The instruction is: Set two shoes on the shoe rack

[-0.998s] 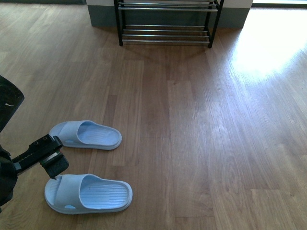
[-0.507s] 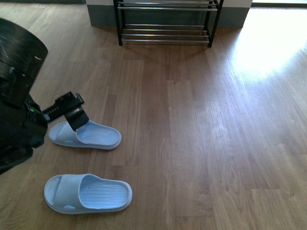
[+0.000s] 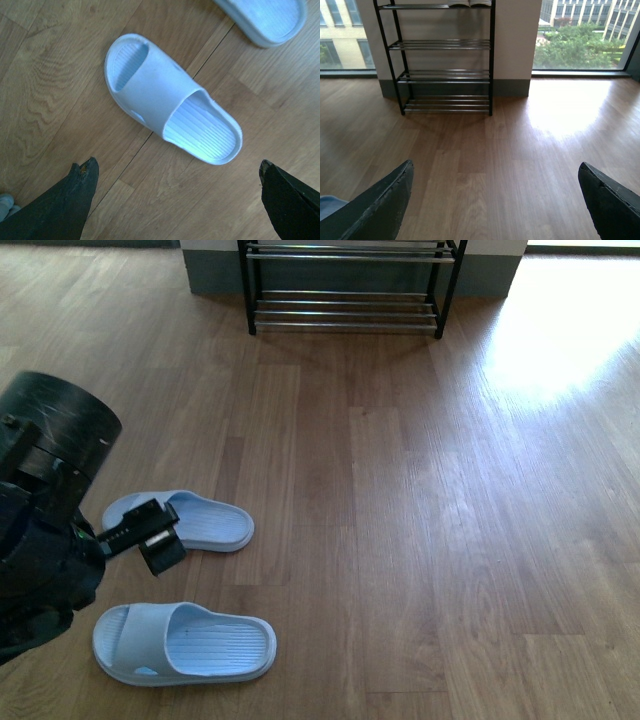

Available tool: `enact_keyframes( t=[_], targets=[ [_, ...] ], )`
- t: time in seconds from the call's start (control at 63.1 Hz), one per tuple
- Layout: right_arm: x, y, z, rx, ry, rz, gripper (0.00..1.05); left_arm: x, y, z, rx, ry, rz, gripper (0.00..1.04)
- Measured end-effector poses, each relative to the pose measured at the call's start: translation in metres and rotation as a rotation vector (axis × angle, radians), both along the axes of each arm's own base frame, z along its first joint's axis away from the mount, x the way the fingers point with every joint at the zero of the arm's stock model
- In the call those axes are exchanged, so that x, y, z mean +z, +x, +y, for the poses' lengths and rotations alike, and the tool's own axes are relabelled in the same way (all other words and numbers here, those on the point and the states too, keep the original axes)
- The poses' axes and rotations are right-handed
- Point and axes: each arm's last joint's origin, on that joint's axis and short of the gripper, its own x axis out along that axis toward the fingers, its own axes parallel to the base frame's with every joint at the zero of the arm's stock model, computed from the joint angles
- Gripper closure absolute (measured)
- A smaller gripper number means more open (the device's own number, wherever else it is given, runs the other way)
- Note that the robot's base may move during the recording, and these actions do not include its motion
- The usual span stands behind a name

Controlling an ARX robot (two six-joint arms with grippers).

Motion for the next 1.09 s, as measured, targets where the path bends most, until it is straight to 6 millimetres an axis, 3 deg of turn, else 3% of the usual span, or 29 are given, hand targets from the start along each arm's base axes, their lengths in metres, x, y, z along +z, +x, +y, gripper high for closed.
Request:
enact_keyframes(
  t=[0.301, 0.586, 0.855, 1.093],
  targets=[
    [0.0, 0.0, 0.0, 0.0, 0.0, 0.0, 0.09, -0.038, 0.016, -0.004, 0.001, 0.036, 0.058, 0.09],
    [0.0, 0.0, 0.0, 0.0, 0.0, 0.0, 0.09, -0.08, 0.018, -0.004, 0.025, 0.039, 0.184, 0.09],
    [0.0, 0.0, 0.0, 0.0, 0.0, 0.0, 0.09, -0.092, 0.032, -0.001, 0.073, 0.047, 0.197, 0.09],
    [0.0, 0.0, 0.0, 0.0, 0.0, 0.0, 0.09, -0.117, 0.041, -0.001, 0.075, 0.047, 0.26, 0.09]
  ],
)
